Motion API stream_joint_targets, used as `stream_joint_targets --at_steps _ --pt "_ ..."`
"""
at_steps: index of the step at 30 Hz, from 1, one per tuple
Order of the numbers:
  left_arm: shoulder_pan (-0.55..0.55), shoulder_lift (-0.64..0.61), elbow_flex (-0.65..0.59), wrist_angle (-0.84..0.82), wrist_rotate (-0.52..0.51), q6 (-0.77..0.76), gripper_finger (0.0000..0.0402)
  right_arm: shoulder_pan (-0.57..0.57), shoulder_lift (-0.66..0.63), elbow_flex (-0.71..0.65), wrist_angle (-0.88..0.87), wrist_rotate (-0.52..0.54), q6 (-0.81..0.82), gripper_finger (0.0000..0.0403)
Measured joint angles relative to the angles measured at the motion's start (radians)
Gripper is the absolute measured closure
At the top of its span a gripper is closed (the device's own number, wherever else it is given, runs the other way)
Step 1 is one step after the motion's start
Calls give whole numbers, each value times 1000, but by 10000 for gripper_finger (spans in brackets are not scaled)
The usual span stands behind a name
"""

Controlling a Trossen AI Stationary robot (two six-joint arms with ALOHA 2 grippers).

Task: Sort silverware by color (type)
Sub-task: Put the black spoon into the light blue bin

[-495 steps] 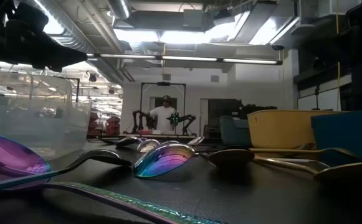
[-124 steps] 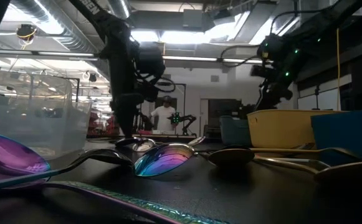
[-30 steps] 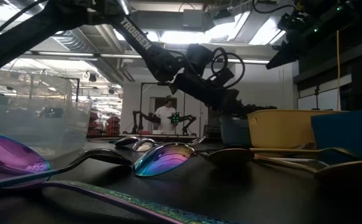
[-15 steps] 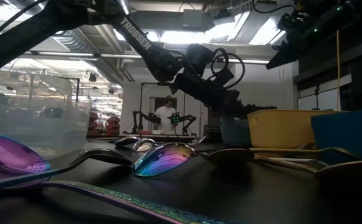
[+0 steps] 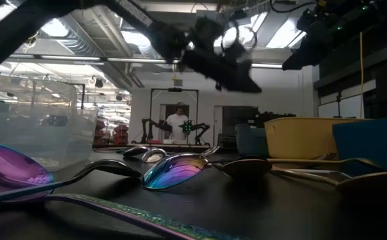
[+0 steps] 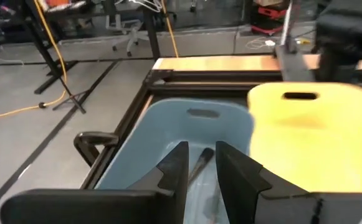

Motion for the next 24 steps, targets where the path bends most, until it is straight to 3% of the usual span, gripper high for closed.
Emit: stream_joint_targets --at_steps 8,17,24 --pt "-45 -189 0 -288 -2 108 327 51 0 0 9 -8 6 331" --pt "-100 -383 0 -587 -20 122 327 263 23 0 102 -9 6 331" --pt "-154 -479 0 -760 -107 95 327 413 29 0 112 35 32 331"
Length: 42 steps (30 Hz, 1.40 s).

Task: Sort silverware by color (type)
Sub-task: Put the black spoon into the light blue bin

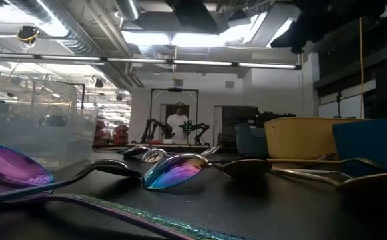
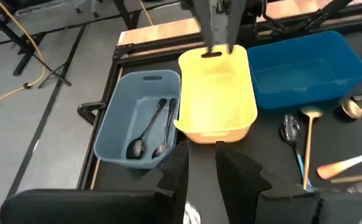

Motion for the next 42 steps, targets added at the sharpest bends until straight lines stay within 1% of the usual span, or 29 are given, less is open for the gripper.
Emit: stream_joint_targets --at_steps 4,9,16,19,22,26,29,32,38,40,42 --pt "-20 -48 0 -92 -20 -20 327 83 0 0 1 34 54 331" --pt "-54 -83 0 -211 -20 -47 327 186 0 0 0 54 54 331" --pt "-119 -87 -1 -270 -46 -103 327 310 0 0 -3 54 53 331" --pt "-148 -88 -24 -257 -63 -111 327 366 0 0 -4 55 53 331" --pt "-169 -86 -53 -257 -64 -153 327 429 0 0 -3 55 53 331" --pt "-198 -87 -133 -198 -65 -225 327 536 3 0 12 56 53 331" --pt "-228 -85 -200 -135 -65 -299 327 630 30 0 88 66 61 331" --pt "-267 -86 -260 -47 -65 -366 327 720 72 0 181 66 65 331" --pt "-363 -86 -371 111 -65 -479 327 880 174 0 216 63 65 331" --pt "-396 -86 -392 134 -86 -522 327 931 210 0 221 65 65 331" --pt "-428 -86 -408 157 -129 -552 327 980 244 0 220 74 65 331"
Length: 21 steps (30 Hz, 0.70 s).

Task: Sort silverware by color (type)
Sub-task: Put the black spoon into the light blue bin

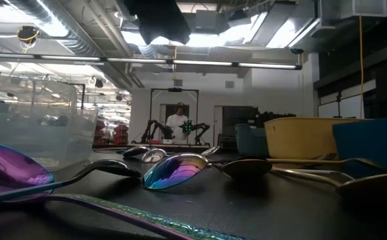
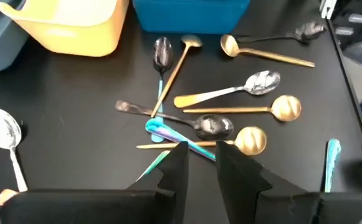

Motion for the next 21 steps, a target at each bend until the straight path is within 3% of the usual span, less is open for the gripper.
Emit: stream_joint_targets --at_steps 12,21 --pt "-130 0 -14 37 -211 -123 327 194 182 0 13 6 4 331" --pt "-147 0 -14 45 -230 -131 327 197 298 0 11 8 0 331"
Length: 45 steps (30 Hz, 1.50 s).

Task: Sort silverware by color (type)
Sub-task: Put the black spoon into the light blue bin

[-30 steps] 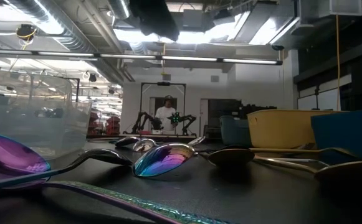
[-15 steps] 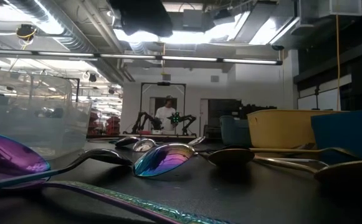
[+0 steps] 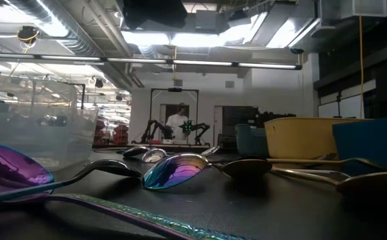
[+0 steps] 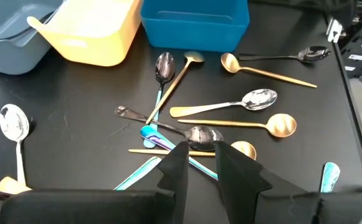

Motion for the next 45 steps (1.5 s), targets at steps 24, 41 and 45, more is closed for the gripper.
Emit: stream_joint_targets --at_steps 24,41,45 --pt "0 0 0 -2 -22 1 327 0 210 0 -128 44 -158 331" --pt "0 0 0 -2 -22 0 327 0 229 1 -129 31 -158 332" --pt "0 0 0 -2 -22 0 327 0 229 1 -129 29 -158 353"
